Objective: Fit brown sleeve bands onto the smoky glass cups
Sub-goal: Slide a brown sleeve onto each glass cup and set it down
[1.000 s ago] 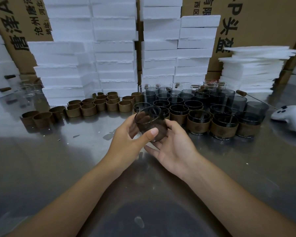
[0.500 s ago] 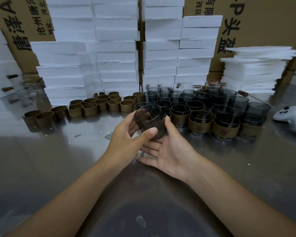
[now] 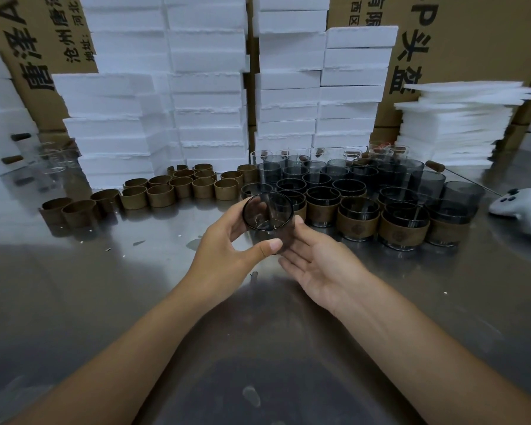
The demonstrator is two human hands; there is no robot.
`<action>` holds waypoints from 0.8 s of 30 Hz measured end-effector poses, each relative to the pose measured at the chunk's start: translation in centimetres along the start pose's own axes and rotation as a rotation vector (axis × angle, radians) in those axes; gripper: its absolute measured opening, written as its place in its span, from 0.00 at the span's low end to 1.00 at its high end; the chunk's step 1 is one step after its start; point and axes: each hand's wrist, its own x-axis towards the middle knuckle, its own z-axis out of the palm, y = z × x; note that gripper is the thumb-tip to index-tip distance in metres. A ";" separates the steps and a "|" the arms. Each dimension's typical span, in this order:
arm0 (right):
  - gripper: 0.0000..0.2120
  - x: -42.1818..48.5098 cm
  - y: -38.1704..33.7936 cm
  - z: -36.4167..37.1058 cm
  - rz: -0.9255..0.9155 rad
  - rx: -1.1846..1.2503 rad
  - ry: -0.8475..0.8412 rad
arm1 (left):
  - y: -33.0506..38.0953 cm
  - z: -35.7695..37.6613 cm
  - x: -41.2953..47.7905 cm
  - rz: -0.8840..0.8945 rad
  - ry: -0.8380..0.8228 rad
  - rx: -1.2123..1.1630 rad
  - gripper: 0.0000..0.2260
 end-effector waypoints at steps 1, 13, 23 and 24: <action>0.07 0.0 -0.1 0.0 -0.010 0.026 0.000 | 0.0 0.0 0.0 0.000 -0.001 -0.003 0.24; 0.14 -0.3 -0.1 0.4 -0.031 0.172 -0.243 | 0.0 0.6 -0.1 -0.081 0.003 -0.160 0.22; 0.27 -0.3 0.8 0.5 0.083 0.009 -0.346 | 0.5 0.4 -0.2 -0.127 0.007 -0.222 0.22; 0.28 -0.2 0.8 0.5 0.110 -0.012 -0.352 | 0.5 0.3 -0.2 -0.126 0.004 -0.221 0.22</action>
